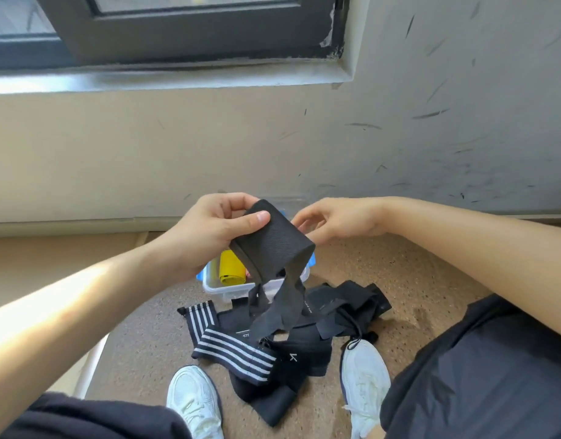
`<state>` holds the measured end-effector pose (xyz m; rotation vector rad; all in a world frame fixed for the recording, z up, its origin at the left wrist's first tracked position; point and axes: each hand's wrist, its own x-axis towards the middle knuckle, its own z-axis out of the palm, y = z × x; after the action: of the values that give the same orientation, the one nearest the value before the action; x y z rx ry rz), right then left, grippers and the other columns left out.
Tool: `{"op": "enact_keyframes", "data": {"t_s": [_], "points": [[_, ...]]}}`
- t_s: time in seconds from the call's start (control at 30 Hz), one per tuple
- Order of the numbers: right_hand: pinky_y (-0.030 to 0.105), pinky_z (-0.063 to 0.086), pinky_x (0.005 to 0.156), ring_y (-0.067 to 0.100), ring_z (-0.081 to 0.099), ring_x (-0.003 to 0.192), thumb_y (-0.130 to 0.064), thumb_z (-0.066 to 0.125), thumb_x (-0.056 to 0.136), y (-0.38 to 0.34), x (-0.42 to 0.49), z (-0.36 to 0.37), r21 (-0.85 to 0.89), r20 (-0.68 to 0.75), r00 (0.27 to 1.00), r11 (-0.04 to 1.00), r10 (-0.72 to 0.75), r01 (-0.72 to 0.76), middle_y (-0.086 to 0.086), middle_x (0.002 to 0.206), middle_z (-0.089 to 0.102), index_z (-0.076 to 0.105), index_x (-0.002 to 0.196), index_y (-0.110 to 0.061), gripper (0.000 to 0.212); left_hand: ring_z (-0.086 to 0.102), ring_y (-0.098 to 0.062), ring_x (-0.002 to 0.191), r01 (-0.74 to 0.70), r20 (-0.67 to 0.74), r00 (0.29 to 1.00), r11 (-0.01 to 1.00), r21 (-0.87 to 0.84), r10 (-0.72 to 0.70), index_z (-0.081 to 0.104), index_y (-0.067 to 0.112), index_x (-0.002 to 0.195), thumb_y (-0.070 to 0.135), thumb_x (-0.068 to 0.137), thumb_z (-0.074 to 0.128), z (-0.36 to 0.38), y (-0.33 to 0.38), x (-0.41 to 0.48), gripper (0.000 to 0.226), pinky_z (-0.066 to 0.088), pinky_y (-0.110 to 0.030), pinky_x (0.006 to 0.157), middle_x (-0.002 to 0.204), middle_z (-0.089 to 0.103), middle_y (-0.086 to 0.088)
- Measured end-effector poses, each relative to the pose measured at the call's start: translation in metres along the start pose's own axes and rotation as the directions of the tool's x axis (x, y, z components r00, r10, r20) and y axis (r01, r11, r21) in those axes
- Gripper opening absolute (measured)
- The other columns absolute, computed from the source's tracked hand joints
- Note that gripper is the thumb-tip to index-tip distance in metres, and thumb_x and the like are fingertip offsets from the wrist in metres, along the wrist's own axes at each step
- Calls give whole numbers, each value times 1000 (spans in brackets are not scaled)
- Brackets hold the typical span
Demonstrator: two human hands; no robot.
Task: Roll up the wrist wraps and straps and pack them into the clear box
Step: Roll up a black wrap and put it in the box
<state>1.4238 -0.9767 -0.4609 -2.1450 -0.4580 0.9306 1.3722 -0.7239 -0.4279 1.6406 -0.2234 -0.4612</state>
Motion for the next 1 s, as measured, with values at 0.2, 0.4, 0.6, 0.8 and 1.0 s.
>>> {"op": "enact_keyframes", "data": {"t_s": [0.2,0.4,0.6,0.8,1.0], "points": [[42,58,92,28,69,108,-42,65,97,-40,-19,7,230,-168,977,959,-131,168,8,119,71,69,120,-18,34,73,-17,82,27,-82,996,1000,-10,-27,70,5,107,0,96,61,-4,-6,-3,16,60,-24,71,96,78,-10],[29,57,70,13,64,73,-13,83,83,-51,-15,24,115,-422,882,952,-212,284,8,99,72,67,106,-14,28,72,-17,71,-25,-239,971,995,-100,1,69,4,101,4,93,67,0,0,0,7,57,-25,59,86,78,-10],[35,59,89,16,71,90,-4,64,98,-49,-19,7,196,-414,873,912,-257,361,13,101,77,71,107,-8,13,68,-5,100,-178,-254,923,907,382,288,65,28,113,28,71,91,-18,6,7,50,57,-24,81,109,71,8],[31,59,83,19,70,95,-13,54,104,-65,-27,-11,272,-372,897,896,-238,350,16,109,74,68,120,-5,23,73,-25,103,-375,31,922,871,318,386,68,26,122,10,77,84,-18,20,12,50,60,-34,90,113,75,-1],[41,57,88,22,70,102,-28,56,102,-69,-35,-17,354,-377,907,877,-186,326,12,109,71,61,125,-6,32,75,-26,86,-390,-118,892,875,288,436,75,12,107,6,82,80,-13,36,25,26,63,-33,69,94,77,-5]]}}
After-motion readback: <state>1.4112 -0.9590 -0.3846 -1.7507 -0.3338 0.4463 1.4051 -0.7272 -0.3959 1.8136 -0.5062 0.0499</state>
